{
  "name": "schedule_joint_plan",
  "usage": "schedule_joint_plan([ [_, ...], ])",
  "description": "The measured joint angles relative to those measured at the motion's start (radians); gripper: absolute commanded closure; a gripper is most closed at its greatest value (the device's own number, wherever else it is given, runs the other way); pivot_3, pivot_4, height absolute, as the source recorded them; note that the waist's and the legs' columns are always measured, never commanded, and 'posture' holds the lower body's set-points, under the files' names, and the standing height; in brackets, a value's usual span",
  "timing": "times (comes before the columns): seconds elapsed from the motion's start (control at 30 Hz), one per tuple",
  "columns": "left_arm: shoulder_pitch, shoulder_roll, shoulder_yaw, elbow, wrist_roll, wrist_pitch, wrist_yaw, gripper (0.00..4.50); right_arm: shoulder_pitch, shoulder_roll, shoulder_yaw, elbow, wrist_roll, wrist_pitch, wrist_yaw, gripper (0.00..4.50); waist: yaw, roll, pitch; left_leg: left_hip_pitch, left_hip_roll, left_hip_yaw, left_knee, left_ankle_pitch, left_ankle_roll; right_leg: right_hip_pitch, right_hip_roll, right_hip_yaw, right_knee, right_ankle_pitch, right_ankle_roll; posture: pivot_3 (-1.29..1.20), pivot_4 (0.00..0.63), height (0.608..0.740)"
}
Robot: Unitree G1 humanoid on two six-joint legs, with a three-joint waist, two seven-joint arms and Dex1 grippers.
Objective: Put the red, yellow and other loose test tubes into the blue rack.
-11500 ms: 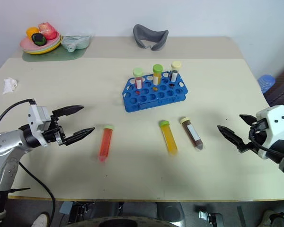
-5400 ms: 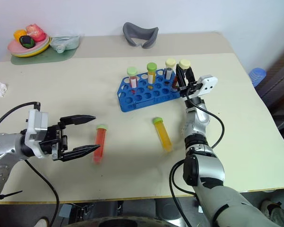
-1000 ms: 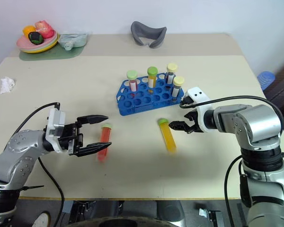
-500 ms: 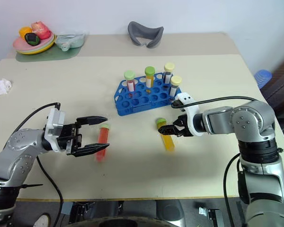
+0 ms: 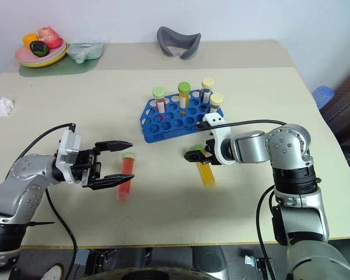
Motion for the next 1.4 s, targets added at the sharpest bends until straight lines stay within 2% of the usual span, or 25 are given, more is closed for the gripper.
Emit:
schedule_joint_plan([
  [0.43,-0.012,-0.006,-0.006,0.033,0.019,-0.02,-0.018,0.0,0.003,0.012,0.048,-0.064,-0.059,0.0,-0.043,0.03,0.002,-0.001,-0.001,0.0,0.0,0.0,0.0,0.0,0.0,0.0,0.0,0.0,0.0,0.0,0.0,0.0,0.15,0.74],
  [0.53,-0.014,-0.01,-0.006,0.033,0.02,-0.021,-0.019,0.0,0.003,0.018,0.048,-0.064,-0.086,-0.001,-0.043,0.84,0.002,-0.001,-0.001,0.0,0.0,0.0,0.0,0.0,0.0,0.0,0.0,0.0,0.0,0.0,0.0,0.0,0.15,0.74],
  [0.57,-0.014,-0.011,-0.006,0.033,0.02,-0.021,-0.019,0.0,0.003,0.019,0.048,-0.063,-0.098,-0.001,-0.044,1.45,0.002,-0.001,-0.001,0.0,0.0,0.0,0.0,0.0,0.0,0.0,0.0,0.0,0.0,0.0,0.0,0.0,0.15,0.74],
  [0.67,-0.014,-0.011,-0.006,0.033,0.02,-0.022,-0.019,0.0,0.003,0.026,0.048,-0.062,-0.12,-0.001,-0.041,2.85,0.001,-0.001,-0.001,0.0,0.0,0.0,-0.001,0.0,0.0,0.0,0.0,0.0,0.0,0.0,0.0,0.0,0.15,0.74],
  [1.07,-0.019,-0.012,-0.006,0.035,0.021,-0.03,-0.019,0.0,-0.001,0.039,0.029,-0.07,-0.104,0.0,-0.013,2.85,0.001,-0.001,0.0,-0.001,0.0,0.0,-0.001,0.0,0.0,-0.001,0.0,0.0,0.0,0.0,0.0,0.0,0.15,0.74],
  [1.23,-0.028,-0.017,-0.01,0.051,0.021,-0.031,-0.02,0.0,-0.103,0.108,-0.164,-0.116,0.02,-0.06,0.041,2.85,0.001,0.0,0.0,-0.001,0.0,0.0,-0.002,0.0,0.0,-0.002,0.0,0.0,-0.001,0.0,0.0,0.0,0.15,0.74],
  [1.33,-0.033,-0.019,-0.022,0.061,0.022,-0.031,-0.024,0.0,-0.158,0.148,-0.282,-0.114,0.114,-0.191,0.073,2.85,0.003,0.0,0.0,-0.001,0.0,0.0,-0.002,0.0,0.0,-0.001,0.0,0.0,-0.002,0.0,0.0,0.0,0.15,0.74],
  [1.4,-0.046,-0.02,-0.028,0.074,0.022,-0.032,-0.025,0.0,-0.161,0.186,-0.329,-0.114,0.126,-0.318,0.138,2.85,0.003,0.0,0.0,-0.002,0.0,0.0,-0.002,0.0,0.0,-0.001,0.0,0.0,-0.002,0.0,0.0,0.0,0.15,0.74],
])
